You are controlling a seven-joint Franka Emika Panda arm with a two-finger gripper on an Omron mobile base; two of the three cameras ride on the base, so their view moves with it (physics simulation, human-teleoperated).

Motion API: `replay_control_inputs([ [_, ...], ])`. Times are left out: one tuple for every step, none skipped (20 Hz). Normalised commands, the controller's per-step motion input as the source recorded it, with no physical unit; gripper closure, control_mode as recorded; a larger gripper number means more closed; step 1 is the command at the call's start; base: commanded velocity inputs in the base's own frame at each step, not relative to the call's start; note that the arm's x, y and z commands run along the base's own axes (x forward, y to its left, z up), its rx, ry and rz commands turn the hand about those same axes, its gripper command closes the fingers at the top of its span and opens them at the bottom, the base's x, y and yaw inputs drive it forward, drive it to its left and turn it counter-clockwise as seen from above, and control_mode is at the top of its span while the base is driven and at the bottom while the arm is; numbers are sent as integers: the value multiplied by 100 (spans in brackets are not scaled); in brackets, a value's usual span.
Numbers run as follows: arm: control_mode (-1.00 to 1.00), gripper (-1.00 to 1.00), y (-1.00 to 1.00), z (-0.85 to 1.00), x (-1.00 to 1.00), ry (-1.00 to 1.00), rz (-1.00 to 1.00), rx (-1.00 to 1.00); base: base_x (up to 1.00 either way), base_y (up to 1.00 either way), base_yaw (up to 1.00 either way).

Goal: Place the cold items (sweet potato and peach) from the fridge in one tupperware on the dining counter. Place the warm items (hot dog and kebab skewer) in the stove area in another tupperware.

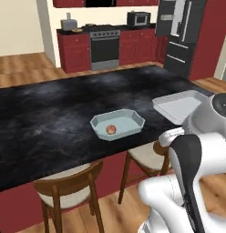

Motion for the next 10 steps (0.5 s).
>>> replay_control_inputs([
  [100,-100,0,0,0,0,0,0,-16,-32,-100],
  [100,-100,0,0,0,0,0,0,-10,-26,-100],
  [100,-100,0,0,0,0,0,0,-6,-25,-100],
  [100,-100,0,0,0,0,0,0,-4,-28,-100],
  [100,-100,0,0,0,0,0,0,0,-34,-100],
  [100,-100,0,0,0,0,0,0,0,-42,-100],
  [100,-100,0,0,0,0,0,0,0,-61,-100],
  [100,-100,0,0,0,0,0,0,17,-92,-100],
  [100,-100,0,0,0,0,0,0,40,-100,-71],
  [100,-100,0,0,0,0,0,0,53,-100,-50],
])
